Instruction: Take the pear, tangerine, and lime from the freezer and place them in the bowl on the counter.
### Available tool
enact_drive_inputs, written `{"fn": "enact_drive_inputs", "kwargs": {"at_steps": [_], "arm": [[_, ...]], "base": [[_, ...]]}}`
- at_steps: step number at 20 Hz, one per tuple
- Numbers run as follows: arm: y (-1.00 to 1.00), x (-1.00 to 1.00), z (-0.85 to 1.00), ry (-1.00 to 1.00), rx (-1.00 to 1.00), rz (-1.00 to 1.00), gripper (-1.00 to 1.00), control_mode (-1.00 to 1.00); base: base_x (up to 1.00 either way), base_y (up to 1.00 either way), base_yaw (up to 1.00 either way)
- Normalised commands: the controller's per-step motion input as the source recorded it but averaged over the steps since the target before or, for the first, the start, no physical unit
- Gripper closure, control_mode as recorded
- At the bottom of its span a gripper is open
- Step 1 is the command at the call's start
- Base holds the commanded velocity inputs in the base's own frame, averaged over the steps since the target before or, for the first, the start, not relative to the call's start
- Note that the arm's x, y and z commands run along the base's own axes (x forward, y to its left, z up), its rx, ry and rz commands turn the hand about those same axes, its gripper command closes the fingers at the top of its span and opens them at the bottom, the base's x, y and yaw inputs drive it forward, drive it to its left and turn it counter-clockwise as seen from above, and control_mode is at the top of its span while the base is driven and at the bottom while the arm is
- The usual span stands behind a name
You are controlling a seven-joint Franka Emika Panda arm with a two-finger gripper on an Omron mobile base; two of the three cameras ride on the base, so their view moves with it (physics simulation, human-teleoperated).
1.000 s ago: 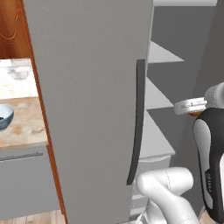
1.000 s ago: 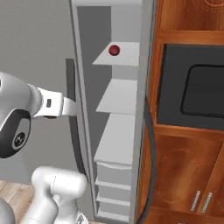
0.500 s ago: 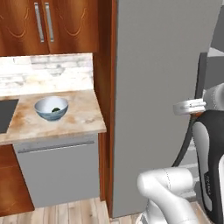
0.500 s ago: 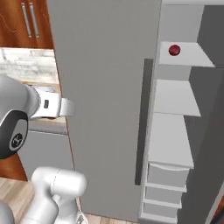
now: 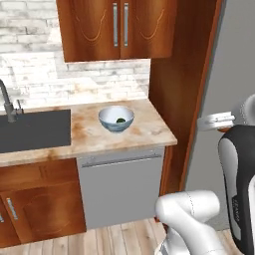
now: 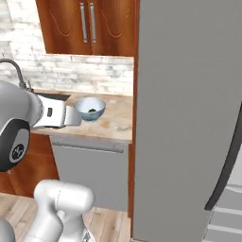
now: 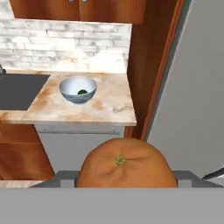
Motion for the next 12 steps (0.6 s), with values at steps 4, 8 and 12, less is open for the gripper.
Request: {"fn": "enact_drive_inputs", "kwargs": {"at_steps": [4, 8, 12], "arm": [[0.00, 0.00, 0.00, 0.00, 0.00, 0.00, 1.00, 1.00], [0.00, 0.00, 0.00, 0.00, 0.00, 0.00, 1.00, 1.00], [0.00, 0.00, 0.00, 0.00, 0.00, 0.00, 1.00, 1.00]], "base": [[0.60, 0.97, -0.03], [0.82, 0.46, -0.01], [0.62, 0.11, 0.00]]}}
